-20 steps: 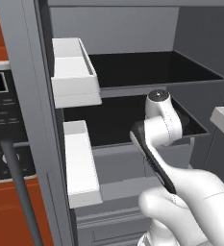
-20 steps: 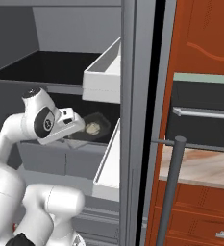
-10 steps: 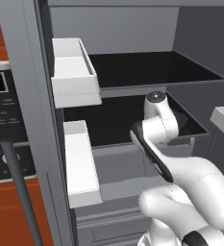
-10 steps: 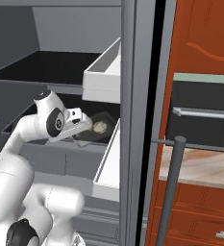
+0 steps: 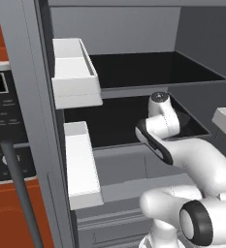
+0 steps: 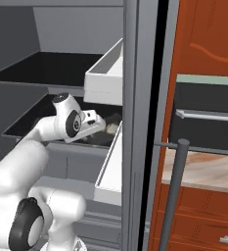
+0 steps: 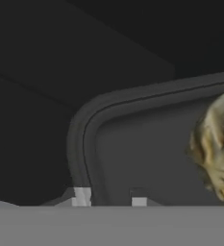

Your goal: Place two dumplings into each of the tupperware containers and then place the containers in the fridge.

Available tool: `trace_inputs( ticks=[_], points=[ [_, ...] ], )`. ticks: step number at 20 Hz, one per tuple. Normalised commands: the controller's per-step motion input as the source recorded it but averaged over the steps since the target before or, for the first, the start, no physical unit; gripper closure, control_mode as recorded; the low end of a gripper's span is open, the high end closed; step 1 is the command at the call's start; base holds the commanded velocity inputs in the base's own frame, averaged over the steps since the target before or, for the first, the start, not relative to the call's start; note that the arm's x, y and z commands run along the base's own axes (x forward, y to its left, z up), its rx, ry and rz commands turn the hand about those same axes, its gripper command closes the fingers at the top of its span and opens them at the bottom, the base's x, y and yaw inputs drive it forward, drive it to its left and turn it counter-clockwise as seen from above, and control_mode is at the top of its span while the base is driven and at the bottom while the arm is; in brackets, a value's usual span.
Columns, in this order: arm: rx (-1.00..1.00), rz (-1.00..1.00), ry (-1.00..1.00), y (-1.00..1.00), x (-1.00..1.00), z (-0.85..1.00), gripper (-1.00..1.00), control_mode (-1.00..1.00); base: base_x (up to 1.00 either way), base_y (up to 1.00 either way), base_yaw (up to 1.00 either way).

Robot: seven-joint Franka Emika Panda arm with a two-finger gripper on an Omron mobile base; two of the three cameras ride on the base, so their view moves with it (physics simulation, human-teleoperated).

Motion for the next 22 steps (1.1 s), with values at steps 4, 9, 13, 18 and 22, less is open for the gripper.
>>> trace_inputs(
  ticks=[4,9,13,18,22],
  points=[
    [0.0,0.0,0.0,-0.33,0.59,-0.18,1.0,-1.0,0.0,0.0,0.0],
    [0.0,0.0,-0.01,-0.12,0.53,-0.25,1.0,-1.0,0.0,0.0,0.0],
    [0.0,0.02,-0.09,0.0,0.15,-0.34,1.0,-1.0,0.0,0.0,0.0],
    [0.02,0.04,-0.27,0.0,0.14,-0.35,-1.0,-1.0,0.0,0.0,0.0],
    [0.14,0.05,-0.42,0.0,0.04,-0.22,-1.0,-1.0,0.0,0.0,0.0]
  ],
)
